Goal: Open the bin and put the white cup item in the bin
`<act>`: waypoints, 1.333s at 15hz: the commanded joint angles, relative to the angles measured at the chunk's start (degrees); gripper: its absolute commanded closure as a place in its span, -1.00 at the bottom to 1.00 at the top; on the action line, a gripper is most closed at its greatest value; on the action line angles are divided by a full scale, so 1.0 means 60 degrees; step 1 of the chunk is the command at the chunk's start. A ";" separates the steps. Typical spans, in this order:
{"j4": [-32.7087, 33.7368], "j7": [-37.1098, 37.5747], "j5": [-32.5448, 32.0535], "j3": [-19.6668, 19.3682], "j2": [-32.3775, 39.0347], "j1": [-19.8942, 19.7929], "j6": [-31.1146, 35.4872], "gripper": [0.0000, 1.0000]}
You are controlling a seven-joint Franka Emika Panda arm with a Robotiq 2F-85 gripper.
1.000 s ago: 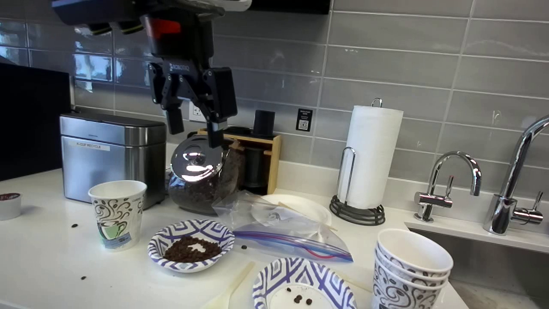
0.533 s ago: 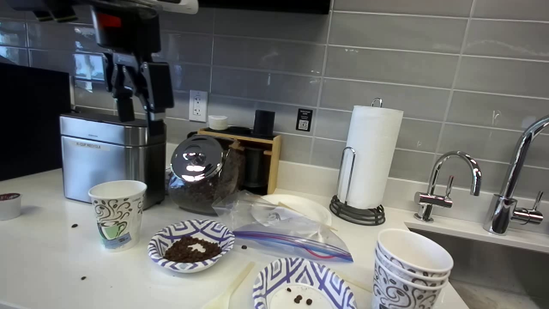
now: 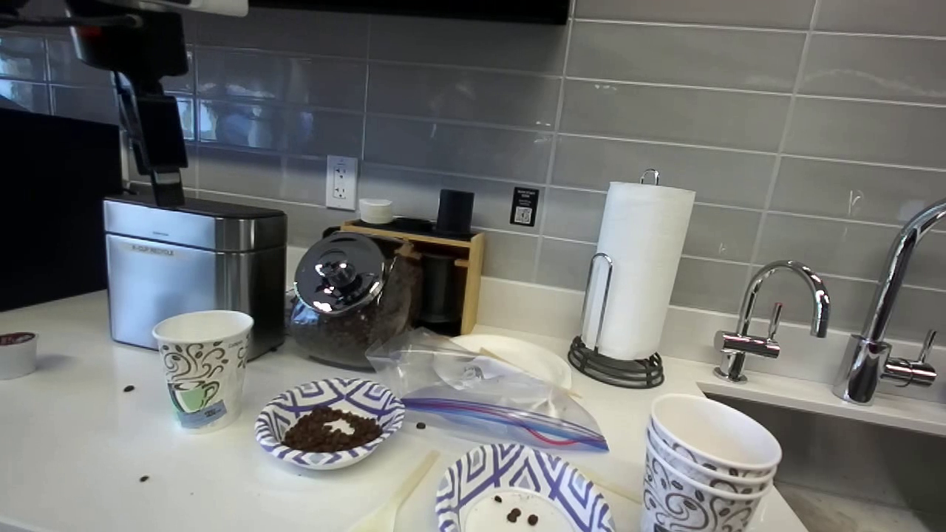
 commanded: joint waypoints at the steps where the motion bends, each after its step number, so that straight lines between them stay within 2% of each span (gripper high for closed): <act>1: -0.0275 0.0871 0.0701 0.0351 0.0250 0.0208 0.1346 -1.00; 4: -0.0403 0.1029 0.1031 0.0531 0.0618 0.0417 0.2499 -1.00; 6: -0.0340 0.0433 0.1477 0.0409 0.0950 0.0824 0.2910 -1.00; 7: -0.0295 0.0777 0.0945 0.0440 0.0639 0.0506 0.2442 -1.00; 12: -0.0283 0.0643 0.1157 0.0437 0.0907 0.0734 0.2709 -1.00; 15: -0.0029 0.1371 0.1058 0.0650 0.1244 0.0622 0.2546 -1.00; 20: 0.0126 0.2608 0.1105 0.0904 0.1621 0.0679 0.3135 -1.00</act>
